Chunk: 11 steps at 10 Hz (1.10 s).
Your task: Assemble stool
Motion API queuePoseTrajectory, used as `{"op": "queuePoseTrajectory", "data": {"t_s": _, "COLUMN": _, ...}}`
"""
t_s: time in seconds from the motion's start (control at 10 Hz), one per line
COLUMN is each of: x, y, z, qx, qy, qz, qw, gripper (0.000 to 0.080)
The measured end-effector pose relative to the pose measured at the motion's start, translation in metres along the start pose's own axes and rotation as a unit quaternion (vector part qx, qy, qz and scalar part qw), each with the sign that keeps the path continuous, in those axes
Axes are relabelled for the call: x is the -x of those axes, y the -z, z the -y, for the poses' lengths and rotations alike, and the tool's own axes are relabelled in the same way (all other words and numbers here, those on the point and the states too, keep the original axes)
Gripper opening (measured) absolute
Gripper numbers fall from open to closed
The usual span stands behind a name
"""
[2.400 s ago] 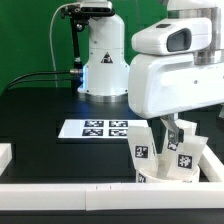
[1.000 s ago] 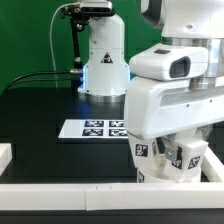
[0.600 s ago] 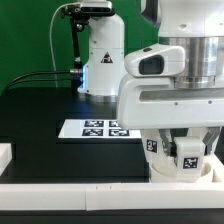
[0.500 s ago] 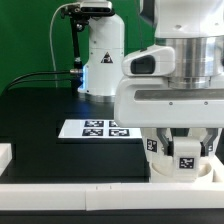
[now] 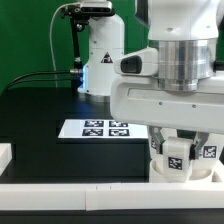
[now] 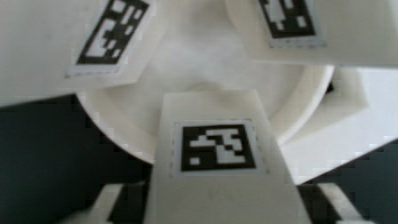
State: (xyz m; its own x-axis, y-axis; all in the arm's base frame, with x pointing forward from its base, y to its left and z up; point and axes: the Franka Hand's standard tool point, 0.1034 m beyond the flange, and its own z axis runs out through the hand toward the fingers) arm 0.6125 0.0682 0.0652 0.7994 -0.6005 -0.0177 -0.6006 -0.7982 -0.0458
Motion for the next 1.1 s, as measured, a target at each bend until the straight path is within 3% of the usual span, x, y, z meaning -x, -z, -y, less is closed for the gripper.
{"op": "queuePoseTrajectory", "data": {"t_s": 0.3, "x": 0.000, "y": -0.001, "z": -0.011, "qx": 0.005, "qy": -0.188, "qz": 0.004, "qw": 0.982, "gripper": 0.0333}}
{"op": "queuePoseTrajectory", "data": {"t_s": 0.6, "x": 0.001, "y": -0.001, "z": -0.015, "qx": 0.008, "qy": -0.246, "qz": 0.001, "qw": 0.969, "gripper": 0.0333}}
{"op": "queuePoseTrajectory", "data": {"t_s": 0.7, "x": 0.001, "y": -0.001, "z": -0.014, "qx": 0.008, "qy": -0.243, "qz": 0.001, "qw": 0.970, "gripper": 0.0568}}
{"op": "queuePoseTrajectory", "data": {"t_s": 0.8, "x": 0.001, "y": 0.000, "z": -0.014, "qx": 0.007, "qy": -0.241, "qz": 0.001, "qw": 0.970, "gripper": 0.0568}}
{"op": "queuePoseTrajectory", "data": {"t_s": 0.9, "x": -0.002, "y": 0.007, "z": -0.014, "qx": 0.001, "qy": -0.233, "qz": 0.000, "qw": 0.972, "gripper": 0.0624}}
{"op": "queuePoseTrajectory", "data": {"t_s": 1.1, "x": -0.012, "y": 0.031, "z": -0.016, "qx": -0.022, "qy": -0.225, "qz": -0.001, "qw": 0.974, "gripper": 0.0645}}
